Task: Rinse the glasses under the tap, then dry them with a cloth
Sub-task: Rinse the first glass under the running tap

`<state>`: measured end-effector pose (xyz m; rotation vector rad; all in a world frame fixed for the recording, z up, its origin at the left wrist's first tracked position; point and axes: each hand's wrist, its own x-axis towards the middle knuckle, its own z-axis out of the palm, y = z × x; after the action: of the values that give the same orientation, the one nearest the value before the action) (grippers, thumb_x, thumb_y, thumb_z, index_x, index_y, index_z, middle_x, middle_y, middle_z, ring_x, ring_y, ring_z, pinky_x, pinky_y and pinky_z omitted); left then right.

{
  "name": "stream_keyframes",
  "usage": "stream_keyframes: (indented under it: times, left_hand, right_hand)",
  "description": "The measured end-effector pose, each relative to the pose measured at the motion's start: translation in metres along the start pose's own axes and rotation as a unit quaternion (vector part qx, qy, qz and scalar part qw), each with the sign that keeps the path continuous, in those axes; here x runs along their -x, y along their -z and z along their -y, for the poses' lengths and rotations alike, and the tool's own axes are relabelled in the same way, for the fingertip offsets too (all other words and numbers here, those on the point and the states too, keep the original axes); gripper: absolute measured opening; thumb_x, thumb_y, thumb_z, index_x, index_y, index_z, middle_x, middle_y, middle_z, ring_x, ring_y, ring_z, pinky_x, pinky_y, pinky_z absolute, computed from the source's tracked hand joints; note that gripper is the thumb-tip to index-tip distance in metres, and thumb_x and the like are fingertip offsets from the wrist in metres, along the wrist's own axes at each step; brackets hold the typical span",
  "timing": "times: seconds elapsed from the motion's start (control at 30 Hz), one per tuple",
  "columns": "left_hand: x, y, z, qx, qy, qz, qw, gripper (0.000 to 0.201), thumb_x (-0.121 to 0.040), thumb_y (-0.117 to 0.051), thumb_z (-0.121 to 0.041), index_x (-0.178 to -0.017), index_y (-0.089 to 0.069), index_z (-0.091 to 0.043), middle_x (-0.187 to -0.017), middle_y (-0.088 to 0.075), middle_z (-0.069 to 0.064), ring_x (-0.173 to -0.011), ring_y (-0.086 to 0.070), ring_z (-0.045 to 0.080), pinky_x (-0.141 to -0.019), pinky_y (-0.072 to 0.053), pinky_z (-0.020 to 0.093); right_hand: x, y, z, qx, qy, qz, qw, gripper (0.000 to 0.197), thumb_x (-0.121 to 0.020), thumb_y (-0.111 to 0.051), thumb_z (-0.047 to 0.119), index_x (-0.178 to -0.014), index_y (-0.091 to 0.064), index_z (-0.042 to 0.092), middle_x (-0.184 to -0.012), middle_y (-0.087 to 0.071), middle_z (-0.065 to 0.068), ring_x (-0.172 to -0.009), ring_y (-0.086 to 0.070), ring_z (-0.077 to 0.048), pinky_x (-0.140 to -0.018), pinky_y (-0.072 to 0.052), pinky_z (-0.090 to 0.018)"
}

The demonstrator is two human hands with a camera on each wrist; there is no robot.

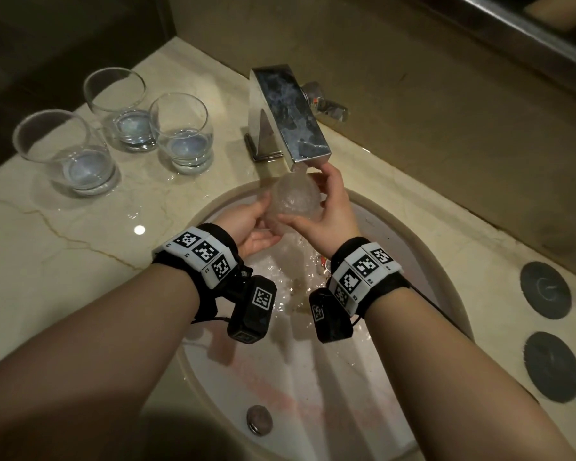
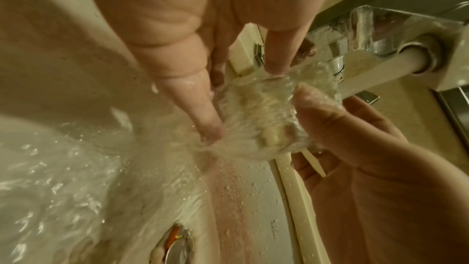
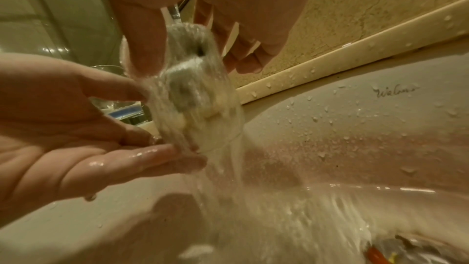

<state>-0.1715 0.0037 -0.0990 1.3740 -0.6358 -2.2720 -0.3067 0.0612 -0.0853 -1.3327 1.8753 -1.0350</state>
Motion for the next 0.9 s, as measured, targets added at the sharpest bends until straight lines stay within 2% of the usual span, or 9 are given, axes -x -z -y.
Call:
stream_keyframes:
  times: [0.1, 0.27, 0.37, 0.43, 0.53, 0.6, 0.7, 0.83, 0.9]
  left_hand:
    - [0.003, -0.003, -0.001, -0.005, -0.008, -0.006, 1.000, 0.022, -0.098, -0.047, -0.030, -0.098, -0.056, -0.011, -0.085, -0.065, 0.009, -0.071, -0.050, 0.016, -0.059, -0.059, 0.026]
    - [0.002, -0.004, -0.001, 0.007, -0.001, -0.022, 1.000, 0.027, -0.097, -0.049, -0.027, -0.112, -0.053, -0.004, -0.088, -0.058, 0.009, -0.061, -0.063, 0.013, -0.071, -0.058, 0.032]
    - [0.004, 0.000, -0.005, 0.022, 0.002, -0.025, 0.999, 0.015, -0.097, -0.047, -0.020, -0.099, -0.055, -0.007, -0.089, -0.058, 0.008, -0.063, -0.064, 0.015, -0.065, -0.059, 0.032]
    - [0.006, 0.004, -0.009, 0.006, -0.011, -0.017, 1.000, 0.011, -0.098, -0.045, -0.015, -0.100, -0.055, -0.010, -0.088, -0.061, 0.007, -0.064, -0.064, 0.012, -0.063, -0.058, 0.030]
    - [0.010, 0.005, -0.014, -0.033, -0.043, 0.005, 0.998, 0.011, -0.095, -0.049, -0.009, -0.098, -0.057, -0.016, -0.087, -0.063, 0.003, -0.075, -0.064, 0.013, -0.063, -0.057, 0.027]
    - [0.013, 0.004, -0.016, -0.059, -0.058, 0.035, 0.996, 0.014, -0.091, -0.053, -0.006, -0.100, -0.058, -0.016, -0.089, -0.065, 0.003, -0.081, -0.066, 0.014, -0.068, -0.057, 0.027]
    - [0.015, 0.001, -0.016, -0.088, -0.074, 0.059, 0.992, 0.017, -0.086, -0.056, 0.000, -0.094, -0.060, -0.014, -0.090, -0.070, 0.002, -0.086, -0.068, 0.015, -0.076, -0.058, 0.031]
    - [0.014, 0.000, -0.019, -0.084, -0.090, 0.066, 0.990, 0.014, -0.088, -0.053, 0.002, -0.088, -0.057, -0.012, -0.082, -0.071, 0.003, -0.078, -0.069, 0.013, -0.071, -0.059, 0.027]
    - [0.014, 0.001, -0.020, -0.068, -0.086, 0.071, 0.991, 0.012, -0.088, -0.053, 0.001, -0.091, -0.056, -0.011, -0.079, -0.071, 0.003, -0.073, -0.070, 0.011, -0.066, -0.059, 0.025]
  right_hand:
    - [-0.001, 0.001, -0.001, -0.003, -0.001, 0.003, 1.000, 0.090, -0.060, -0.084, 0.030, -0.133, -0.032, 0.035, -0.120, -0.048, 0.006, -0.115, -0.048, -0.016, -0.097, -0.046, -0.042]
    - [-0.001, 0.002, -0.003, 0.003, 0.007, 0.003, 1.000, 0.084, -0.067, -0.082, 0.030, -0.135, -0.033, 0.031, -0.126, -0.048, 0.002, -0.118, -0.047, -0.017, -0.100, -0.044, -0.043]
    - [-0.002, 0.007, -0.007, 0.011, -0.003, 0.023, 1.000, 0.074, -0.076, -0.077, 0.030, -0.138, -0.037, 0.027, -0.135, -0.045, -0.003, -0.121, -0.045, -0.013, -0.105, -0.040, -0.038]
    - [-0.001, 0.011, -0.009, 0.001, -0.035, 0.041, 0.999, 0.066, -0.080, -0.074, 0.028, -0.137, -0.041, 0.030, -0.135, -0.046, -0.001, -0.116, -0.045, -0.010, -0.102, -0.041, -0.031]
    - [0.000, 0.012, -0.011, -0.115, -0.118, 0.040, 0.986, 0.053, -0.081, -0.072, 0.024, -0.128, -0.048, 0.032, -0.124, -0.054, 0.002, -0.110, -0.055, -0.018, -0.095, -0.048, -0.037]
    - [-0.003, 0.012, -0.010, -0.205, -0.170, 0.032, 0.963, 0.047, -0.084, -0.069, 0.019, -0.126, -0.048, 0.025, -0.114, -0.058, -0.002, -0.104, -0.061, -0.024, -0.089, -0.053, -0.038]
    - [-0.007, 0.011, -0.008, -0.279, -0.205, 0.038, 0.937, 0.040, -0.087, -0.065, 0.015, -0.123, -0.046, 0.021, -0.108, -0.060, -0.005, -0.095, -0.065, -0.022, -0.086, -0.054, -0.037]
    - [-0.007, 0.009, -0.011, -0.256, -0.210, 0.055, 0.942, 0.052, -0.083, -0.069, 0.025, -0.128, -0.043, 0.020, -0.127, -0.051, -0.008, -0.106, -0.060, -0.024, -0.087, -0.053, -0.039]
    - [-0.005, 0.010, -0.013, -0.218, -0.184, 0.089, 0.954, 0.060, -0.080, -0.070, 0.026, -0.132, -0.040, 0.027, -0.133, -0.048, -0.006, -0.109, -0.059, -0.026, -0.086, -0.052, -0.038]
